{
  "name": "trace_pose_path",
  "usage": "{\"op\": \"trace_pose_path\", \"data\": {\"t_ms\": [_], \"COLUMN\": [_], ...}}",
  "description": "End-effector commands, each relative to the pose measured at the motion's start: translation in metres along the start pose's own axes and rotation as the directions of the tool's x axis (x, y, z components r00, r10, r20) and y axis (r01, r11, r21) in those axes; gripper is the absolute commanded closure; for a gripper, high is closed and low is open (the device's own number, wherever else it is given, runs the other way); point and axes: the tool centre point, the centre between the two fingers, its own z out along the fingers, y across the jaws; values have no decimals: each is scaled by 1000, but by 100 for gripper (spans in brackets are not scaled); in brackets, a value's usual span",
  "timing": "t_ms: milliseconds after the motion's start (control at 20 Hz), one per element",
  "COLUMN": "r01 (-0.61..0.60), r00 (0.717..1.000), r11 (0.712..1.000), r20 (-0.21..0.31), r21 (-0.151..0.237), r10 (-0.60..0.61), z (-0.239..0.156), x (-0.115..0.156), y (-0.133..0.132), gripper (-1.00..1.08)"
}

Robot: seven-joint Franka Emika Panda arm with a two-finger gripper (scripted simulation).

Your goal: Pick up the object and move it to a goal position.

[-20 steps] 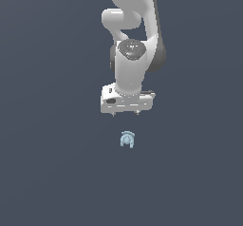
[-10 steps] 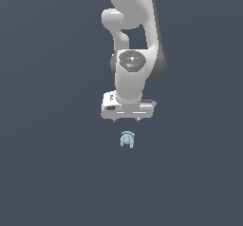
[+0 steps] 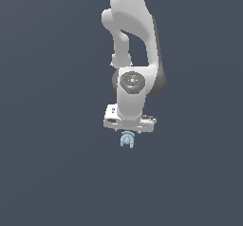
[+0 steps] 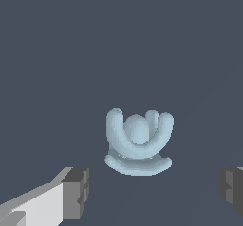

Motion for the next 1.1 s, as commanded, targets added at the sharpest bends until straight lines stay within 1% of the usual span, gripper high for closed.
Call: {"op": "trace_pose_path", "data": {"t_ms": [0,250,550,1050], "r01": [-27,-50,-47,-51], "r00": [1000,999,999,999], "r11": [1000,999,999,999], "r20": [-1,-1,0,-1], "r21": [3,5,4,5], "r10": [27,50,47,51], "z": [8,15,20,64], "x": [5,8,7,7], "y": [-2,-3,-3,-4], "gripper": [-92,-92,-92,-92]}}
